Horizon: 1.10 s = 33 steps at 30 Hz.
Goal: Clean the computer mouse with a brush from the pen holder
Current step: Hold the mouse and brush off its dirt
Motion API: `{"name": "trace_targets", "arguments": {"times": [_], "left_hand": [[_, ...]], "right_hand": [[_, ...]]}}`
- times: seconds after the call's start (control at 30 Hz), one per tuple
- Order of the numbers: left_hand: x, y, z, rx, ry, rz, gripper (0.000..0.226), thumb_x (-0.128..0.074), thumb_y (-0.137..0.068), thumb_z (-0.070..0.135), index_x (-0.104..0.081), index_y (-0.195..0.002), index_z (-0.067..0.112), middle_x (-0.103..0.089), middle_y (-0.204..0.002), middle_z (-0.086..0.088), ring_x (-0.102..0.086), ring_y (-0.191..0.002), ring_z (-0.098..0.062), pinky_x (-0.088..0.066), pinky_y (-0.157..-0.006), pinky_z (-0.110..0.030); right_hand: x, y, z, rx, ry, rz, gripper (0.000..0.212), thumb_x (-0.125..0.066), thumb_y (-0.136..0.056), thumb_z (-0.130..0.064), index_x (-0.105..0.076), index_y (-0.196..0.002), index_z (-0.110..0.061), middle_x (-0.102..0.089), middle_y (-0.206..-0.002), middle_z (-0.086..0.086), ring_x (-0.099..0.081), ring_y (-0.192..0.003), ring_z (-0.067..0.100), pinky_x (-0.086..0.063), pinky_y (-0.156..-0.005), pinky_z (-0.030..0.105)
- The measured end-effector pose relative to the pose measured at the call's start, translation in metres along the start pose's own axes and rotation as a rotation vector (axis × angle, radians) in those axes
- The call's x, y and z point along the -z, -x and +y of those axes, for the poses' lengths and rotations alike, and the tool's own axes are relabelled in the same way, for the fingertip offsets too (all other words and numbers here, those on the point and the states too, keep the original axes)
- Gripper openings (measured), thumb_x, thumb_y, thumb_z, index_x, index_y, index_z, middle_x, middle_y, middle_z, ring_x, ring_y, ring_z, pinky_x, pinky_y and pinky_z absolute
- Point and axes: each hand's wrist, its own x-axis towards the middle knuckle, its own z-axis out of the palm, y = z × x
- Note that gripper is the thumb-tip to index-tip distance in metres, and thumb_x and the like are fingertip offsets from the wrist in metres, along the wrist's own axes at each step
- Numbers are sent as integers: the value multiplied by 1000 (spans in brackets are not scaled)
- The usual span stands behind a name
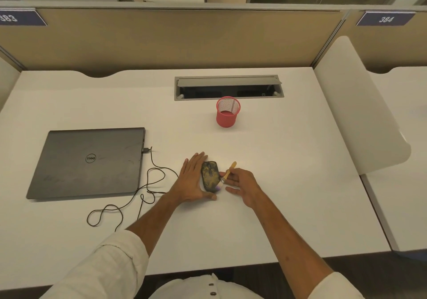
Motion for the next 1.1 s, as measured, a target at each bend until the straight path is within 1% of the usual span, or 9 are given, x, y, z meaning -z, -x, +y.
{"name": "trace_targets", "arguments": {"times": [0.23,0.37,0.57,0.63,0.7,0.8,0.87,0.93,1.1], "left_hand": [[-1,-1,-1,-3,22,8,134,-93,-68,68,-21,-169,16,-1,-181,2,8,-170,-18,6,-138,-49],[-1,-1,-1,0,61,22,130,-96,-65,64,-27,-166,19,-6,-180,2,6,-170,-20,4,-138,-51],[-3,7,5,-10,117,40,126,-100,-65,56,-31,-164,19,-26,-173,4,-3,-170,-21,-2,-138,-50],[-6,14,9,-23,126,60,122,-99,-66,57,-33,-162,20,-32,-169,6,-6,-169,-20,-6,-137,-50],[-11,24,14,-34,122,87,118,-97,-67,59,-34,-161,21,-36,-167,7,-8,-169,-19,-9,-137,-50],[-17,40,20,-58,118,116,118,-99,-67,52,-34,-162,22,-34,-168,8,-9,-169,-18,-13,-137,-51],[-22,53,24,-75,111,103,120,-99,-68,50,-33,-163,21,-29,-172,8,-6,-169,-18,-12,-137,-52],[-28,68,28,-79,113,98,121,-100,-67,49,-32,-164,22,-27,-173,10,-3,-169,-17,-9,-137,-53],[-48,109,41,-79,140,118,126,-99,-67,50,-26,-167,28,-27,-173,16,2,-169,-11,-6,-138,-53]], "right_hand": [[0,2,0,2,9,-7,22,-52,-112,-23,-69,-104,-13,-83,-115,8,-76,-103,23,-56,-97,45],[2,3,1,0,14,-10,22,-51,-112,-24,-68,-107,-12,-83,-118,9,-76,-105,23,-55,-104,48],[12,11,6,20,19,2,22,-52,-112,-24,-69,-107,-10,-84,-114,10,-77,-99,25,-55,-105,50],[17,15,10,47,16,36,20,-57,-110,-23,-71,-108,-9,-83,-112,11,-76,-99,25,-57,-99,47],[24,21,14,76,2,94,19,-62,-107,-22,-75,-108,-7,-80,-105,13,-73,-95,26,-58,-87,43],[40,35,21,115,-58,112,19,-67,-104,-22,-80,-105,-8,-73,-92,9,-72,-82,24,-57,-72,36],[52,46,29,143,-95,107,17,-70,-102,-22,-81,-104,-9,-76,-90,7,-74,-75,21,-56,-70,35],[62,58,38,162,-114,112,16,-71,-100,-21,-81,-106,-9,-81,-93,8,-76,-73,20,-56,-71,36],[80,93,66,182,-132,130,20,-64,-105,-26,-78,-106,-12,-85,-99,10,-78,-72,24,-57,-71,37]]}}
